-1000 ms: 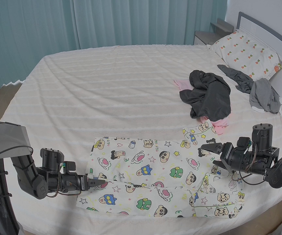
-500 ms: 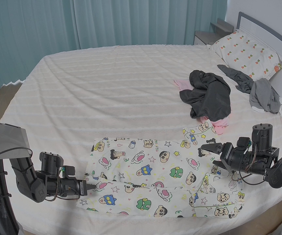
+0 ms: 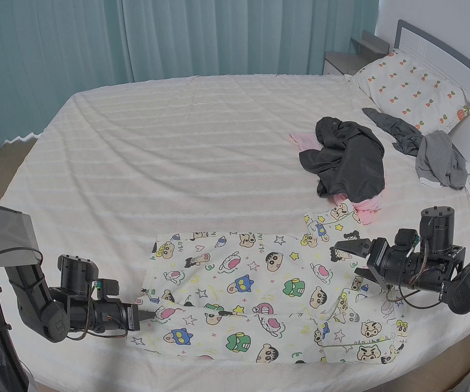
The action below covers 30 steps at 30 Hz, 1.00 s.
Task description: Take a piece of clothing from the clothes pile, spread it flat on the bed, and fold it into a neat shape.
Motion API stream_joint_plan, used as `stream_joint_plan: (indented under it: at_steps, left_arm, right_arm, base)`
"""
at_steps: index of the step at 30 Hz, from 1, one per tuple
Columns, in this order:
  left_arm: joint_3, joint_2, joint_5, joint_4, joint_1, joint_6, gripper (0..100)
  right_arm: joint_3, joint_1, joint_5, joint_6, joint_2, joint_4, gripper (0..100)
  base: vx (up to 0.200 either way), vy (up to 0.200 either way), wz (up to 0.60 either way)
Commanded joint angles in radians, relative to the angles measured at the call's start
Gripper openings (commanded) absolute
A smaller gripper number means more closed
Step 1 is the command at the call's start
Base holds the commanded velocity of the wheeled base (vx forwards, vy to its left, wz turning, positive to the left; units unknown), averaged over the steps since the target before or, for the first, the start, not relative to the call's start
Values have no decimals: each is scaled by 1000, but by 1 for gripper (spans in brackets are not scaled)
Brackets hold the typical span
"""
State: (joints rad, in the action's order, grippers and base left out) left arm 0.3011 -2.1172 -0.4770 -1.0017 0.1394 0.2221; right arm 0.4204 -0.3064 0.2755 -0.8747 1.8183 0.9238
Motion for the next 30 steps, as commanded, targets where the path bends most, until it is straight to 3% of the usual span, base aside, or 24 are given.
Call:
stream_joint_plan:
  at_steps: [1,8,9,27,28,30]
  left_arm:
    - [-23,10,0,0,-1,0,0]
    - [-16,3,12,-8,-3,0,0]
    - [-14,2,21,-8,-3,0,100]
    - [-60,36,34,-23,55,-1,100]
    - [-69,37,35,-32,62,-3,0]
    - [-74,37,37,-43,63,-3,0]
  right_arm:
    - [0,-2,1,0,-2,0,100]
    - [-2,-3,1,0,-5,0,100]
    - [-2,-3,1,0,-5,0,100]
    - [-2,-3,1,0,-7,0,100]
    - [-2,-3,1,0,-7,1,100]
    - [-2,-3,1,0,-7,0,100]
  base:
    - [0,0,0]
    - [0,0,0]
    - [0,0,0]
    - [0,0,0]
    - [0,0,0]
    - [0,0,0]
